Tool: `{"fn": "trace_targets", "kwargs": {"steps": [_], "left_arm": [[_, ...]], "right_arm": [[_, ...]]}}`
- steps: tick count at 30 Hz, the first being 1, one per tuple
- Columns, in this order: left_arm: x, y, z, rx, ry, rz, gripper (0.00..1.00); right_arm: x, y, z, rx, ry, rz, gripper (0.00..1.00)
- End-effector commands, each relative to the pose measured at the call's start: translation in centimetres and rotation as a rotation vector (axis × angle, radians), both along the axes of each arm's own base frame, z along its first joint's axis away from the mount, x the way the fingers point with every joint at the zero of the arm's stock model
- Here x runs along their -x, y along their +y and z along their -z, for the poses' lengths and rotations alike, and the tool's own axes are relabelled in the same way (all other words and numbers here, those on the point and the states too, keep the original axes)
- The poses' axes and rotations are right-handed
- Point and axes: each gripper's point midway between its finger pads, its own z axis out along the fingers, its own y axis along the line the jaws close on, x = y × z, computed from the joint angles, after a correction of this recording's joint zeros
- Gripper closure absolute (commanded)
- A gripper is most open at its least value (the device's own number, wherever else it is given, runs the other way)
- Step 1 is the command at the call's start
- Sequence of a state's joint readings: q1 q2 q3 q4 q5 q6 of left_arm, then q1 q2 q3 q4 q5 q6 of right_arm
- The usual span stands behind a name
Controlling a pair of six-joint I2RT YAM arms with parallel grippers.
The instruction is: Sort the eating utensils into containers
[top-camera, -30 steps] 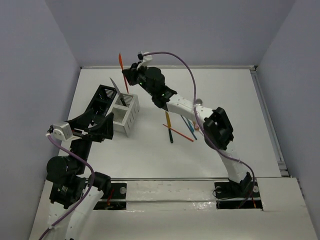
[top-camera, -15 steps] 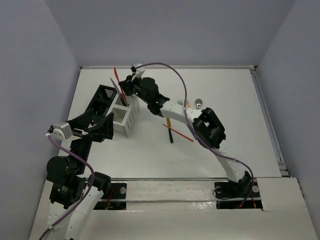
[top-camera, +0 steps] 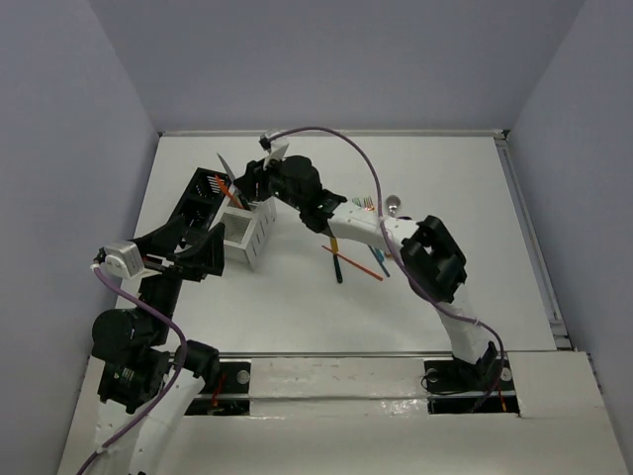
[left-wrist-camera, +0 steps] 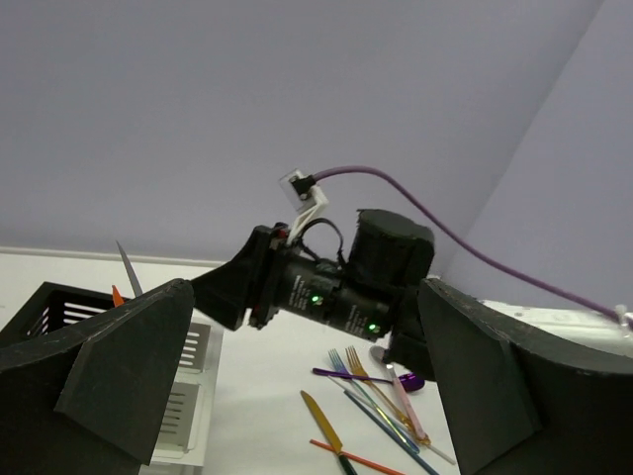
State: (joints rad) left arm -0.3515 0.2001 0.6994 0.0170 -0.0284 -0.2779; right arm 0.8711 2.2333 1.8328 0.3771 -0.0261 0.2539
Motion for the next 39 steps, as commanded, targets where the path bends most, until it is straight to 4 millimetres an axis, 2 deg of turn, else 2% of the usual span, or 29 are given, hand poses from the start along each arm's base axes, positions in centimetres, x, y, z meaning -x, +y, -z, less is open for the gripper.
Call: {"fn": "trace_targets", "kwargs": {"steps": [1,3,4,5,6,8,9,11,12,13,14,18,22,29,39], "left_arm": [[0.0,0.0,-0.7,0.006,-0.024,-0.001,0.01],[0.0,0.0,-0.7,0.009,-0.027,-0.002,0.01],[0.0,0.0,-0.6,0.008,-0.024,0.002,0.01],[0.1,-0.1,-0.7,0.007,-0.029,0.004,0.01],[0.1,-0.1,-0.8,0.008,-0.032,0.005,0.01],[0.3,0.0,-0.9,0.01,-0.039,0.005,0.01],[0.3,0.0,-0.9,0.011,-0.037,0.006,0.01],[0.4,0.0,-0.9,0.012,-0.039,0.004,0.01],[0.4,0.0,-0.9,0.012,-0.039,0.006,0.01],[0.4,0.0,-0.9,0.013,-0.038,0.005,0.01],[0.2,0.0,-0.8,0.011,-0.034,0.004,0.01],[0.0,-0.2,-0.7,0.007,-0.024,0.008,0.01],[-0.3,-0.3,-0.5,0.001,-0.016,0.01,0.01],[-0.3,-0.4,-0.5,0.001,-0.017,0.015,0.01],[-0.1,-0.6,-0.5,0.0,-0.02,0.027,0.01]], "right_arm": [[2.6,-5.4,-6.4,-0.01,0.028,0.102,0.55],[3.2,-7.8,-4.5,0.063,0.091,0.168,0.58],[4.0,-9.5,-1.8,0.16,0.165,0.197,0.6],[4.7,-11.5,-0.5,0.22,0.207,0.243,0.62],[5.4,-12.6,1.1,0.266,0.253,0.26,0.63],[6.9,-16.7,6.1,0.42,0.374,0.32,0.64],[7.6,-18.0,6.5,0.431,0.408,0.335,0.64],[9.3,-20.8,9.6,0.504,0.493,0.366,0.64],[8.9,-21.3,9.6,0.501,0.503,0.383,0.64],[9.9,-22.3,10.9,0.534,0.53,0.387,0.64],[9.8,-23.0,11.4,0.548,0.544,0.405,0.63],[10.5,-23.8,14.1,0.619,0.597,0.415,0.6],[10.1,-24.3,15.4,0.66,0.614,0.462,0.59],[9.7,-23.1,17.7,0.69,0.65,0.434,0.6],[10.1,-22.4,18.8,0.675,0.681,0.405,0.63]]}}
